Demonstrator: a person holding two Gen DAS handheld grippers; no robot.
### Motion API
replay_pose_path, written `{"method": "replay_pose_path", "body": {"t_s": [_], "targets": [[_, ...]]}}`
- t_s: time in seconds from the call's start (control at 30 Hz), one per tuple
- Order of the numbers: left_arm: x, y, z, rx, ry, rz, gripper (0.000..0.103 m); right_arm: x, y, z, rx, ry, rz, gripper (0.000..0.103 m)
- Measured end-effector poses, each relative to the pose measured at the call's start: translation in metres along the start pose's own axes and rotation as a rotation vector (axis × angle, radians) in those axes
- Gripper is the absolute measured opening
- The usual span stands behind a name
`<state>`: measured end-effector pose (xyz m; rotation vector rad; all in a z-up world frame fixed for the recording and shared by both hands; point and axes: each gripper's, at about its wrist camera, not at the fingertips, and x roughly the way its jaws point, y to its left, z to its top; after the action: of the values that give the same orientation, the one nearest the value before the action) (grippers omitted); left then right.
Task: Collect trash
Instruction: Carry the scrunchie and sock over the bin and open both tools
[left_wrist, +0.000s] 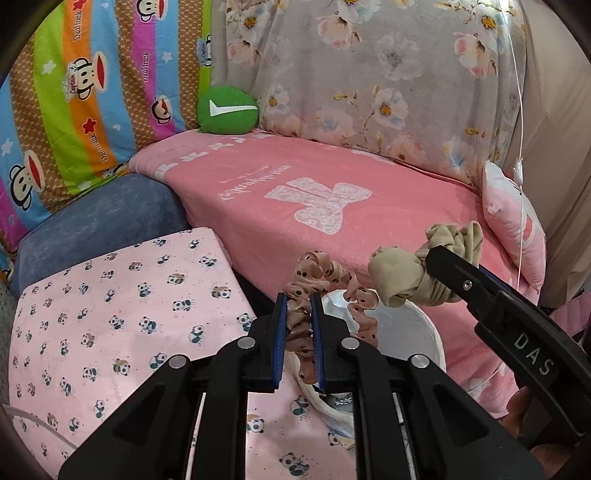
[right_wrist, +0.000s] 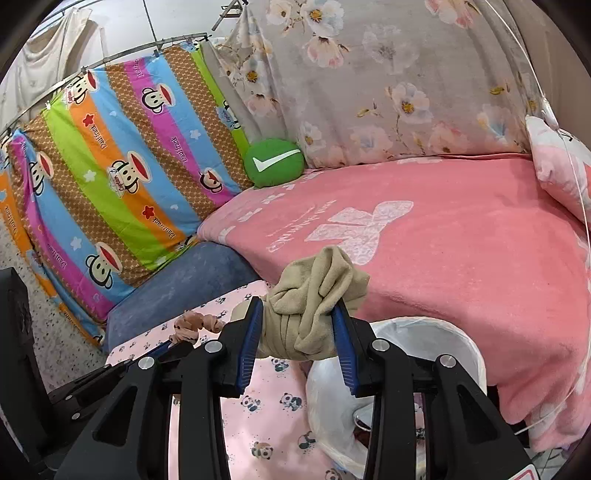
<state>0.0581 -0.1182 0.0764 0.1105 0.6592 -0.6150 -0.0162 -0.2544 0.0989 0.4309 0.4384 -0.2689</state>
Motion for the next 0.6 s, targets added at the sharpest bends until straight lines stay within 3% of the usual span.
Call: {"method": "replay_pose_path", "body": {"t_s": [0.6], "targets": [[0.042, -0.059, -0.009, 0.062, 0.081, -0.044, 0.014, 0.008, -0.078, 0.001, 0.068, 0.027, -0.082, 0.038]]}}
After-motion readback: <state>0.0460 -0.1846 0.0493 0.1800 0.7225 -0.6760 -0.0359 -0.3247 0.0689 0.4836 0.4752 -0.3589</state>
